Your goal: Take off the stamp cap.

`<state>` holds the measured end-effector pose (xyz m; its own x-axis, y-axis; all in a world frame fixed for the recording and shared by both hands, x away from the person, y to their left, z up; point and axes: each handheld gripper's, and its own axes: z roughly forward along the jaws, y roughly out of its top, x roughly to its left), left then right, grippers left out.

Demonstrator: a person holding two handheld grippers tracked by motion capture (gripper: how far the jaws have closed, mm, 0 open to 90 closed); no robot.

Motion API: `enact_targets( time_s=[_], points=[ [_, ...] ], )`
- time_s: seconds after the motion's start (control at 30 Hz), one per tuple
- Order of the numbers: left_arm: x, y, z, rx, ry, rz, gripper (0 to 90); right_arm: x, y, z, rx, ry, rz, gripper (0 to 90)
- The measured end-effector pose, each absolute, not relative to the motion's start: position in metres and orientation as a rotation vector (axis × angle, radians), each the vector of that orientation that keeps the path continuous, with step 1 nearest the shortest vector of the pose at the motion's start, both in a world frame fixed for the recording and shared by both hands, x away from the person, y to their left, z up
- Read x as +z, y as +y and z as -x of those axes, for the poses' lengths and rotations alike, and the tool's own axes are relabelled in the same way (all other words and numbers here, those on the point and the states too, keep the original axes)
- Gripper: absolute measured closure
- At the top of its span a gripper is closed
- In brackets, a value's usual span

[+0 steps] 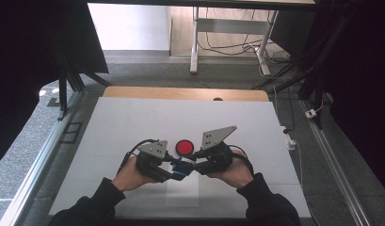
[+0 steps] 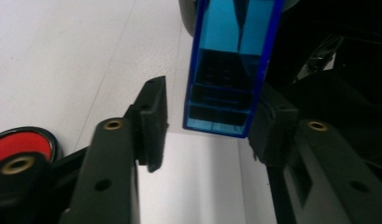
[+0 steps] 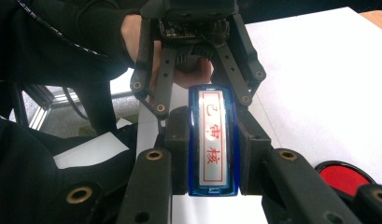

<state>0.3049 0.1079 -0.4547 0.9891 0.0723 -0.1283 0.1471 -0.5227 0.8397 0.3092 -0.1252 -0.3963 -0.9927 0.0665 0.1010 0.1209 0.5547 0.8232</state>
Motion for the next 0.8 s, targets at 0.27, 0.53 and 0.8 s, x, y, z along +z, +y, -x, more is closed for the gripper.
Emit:
enact_targets(
  time_s=[0.27, 0.53, 0.8],
  points=[
    [-0.4545, 0.1084, -0.3052, -0.142, 0.145, -2.112, 62.5, -0.396, -0.1253, -0.3085, -1.447, -2.711, 0.15, 70.4],
    [-0.4554, 0.1098, -0.3047, -0.16, 0.115, -2.087, 67.2, -0.3953, -0.1256, -0.308, -1.45, -2.7, 0.137, 70.4],
    [-0.4559, 0.1117, -0.3035, -0.178, 0.091, -2.061, 69.1, -0.3953, -0.1275, -0.3092, -1.469, -2.651, 0.13, 70.5]
  ],
)
